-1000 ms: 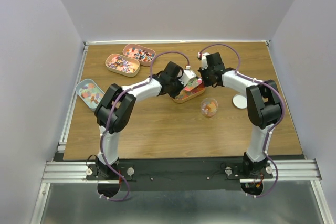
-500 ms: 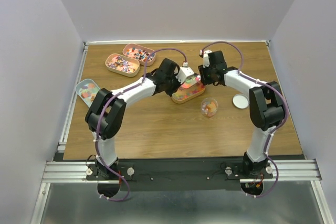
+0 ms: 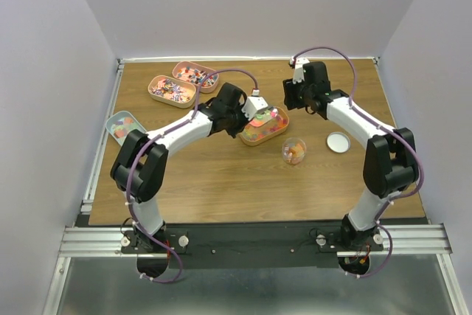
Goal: Pack the candies
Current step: Place the fake candies in the packing bottle.
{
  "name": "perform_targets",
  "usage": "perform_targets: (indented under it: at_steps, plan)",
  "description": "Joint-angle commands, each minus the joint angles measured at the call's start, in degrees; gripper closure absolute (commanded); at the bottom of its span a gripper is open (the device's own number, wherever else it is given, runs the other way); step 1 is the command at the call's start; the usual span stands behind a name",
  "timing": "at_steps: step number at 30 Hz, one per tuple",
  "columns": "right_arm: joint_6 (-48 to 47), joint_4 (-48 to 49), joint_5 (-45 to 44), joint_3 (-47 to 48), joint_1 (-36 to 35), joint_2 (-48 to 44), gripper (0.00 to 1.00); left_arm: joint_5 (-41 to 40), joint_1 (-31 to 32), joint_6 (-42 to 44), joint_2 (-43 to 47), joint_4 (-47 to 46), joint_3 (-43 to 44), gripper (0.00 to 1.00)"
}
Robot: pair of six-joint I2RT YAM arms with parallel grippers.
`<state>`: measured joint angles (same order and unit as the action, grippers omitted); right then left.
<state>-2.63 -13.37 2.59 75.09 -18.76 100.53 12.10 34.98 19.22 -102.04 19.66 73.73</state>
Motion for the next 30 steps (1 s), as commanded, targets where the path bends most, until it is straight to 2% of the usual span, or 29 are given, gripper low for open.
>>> perform_targets:
  at_steps: [1, 8, 12, 15, 20, 24, 30]
  plan:
    - [2.54, -3.24, 2.33, 0.15, 0.39, -3.67, 0.40, 4.33, -0.09, 1.95, 4.65, 2.22, -0.87, 1.00]
    - [9.48, -5.53, 2.59, -5.21, 0.66, -11.93, 0.40, 6.09, 2.02, 4.33, 8.43, 5.56, -2.01, 1.00]
    - [13.26, -6.85, 0.06, -12.48, 0.66, -18.25, 0.40, 5.74, 4.91, 4.51, 9.93, 7.93, -1.75, 1.00]
    - [15.55, -7.46, -2.23, -15.93, 0.75, -24.23, 0.37, 3.81, 7.64, 3.81, 10.19, 10.13, -0.88, 1.00]
    - [19.67, -10.80, -9.34, -21.20, 0.66, -32.05, 0.24, 1.10, 10.62, 2.14, 9.67, 14.52, 2.02, 1.00]
    - [21.26, -12.47, -12.96, -25.16, 0.92, -33.90, 0.21, -0.41, 12.65, 1.17, 8.79, 17.25, 3.69, 1.00]
    - [24.96, -12.30, -11.91, -29.82, 2.59, -34.70, 0.18, -3.66, 14.41, -1.12, 6.68, 21.99, 7.21, 1.00]
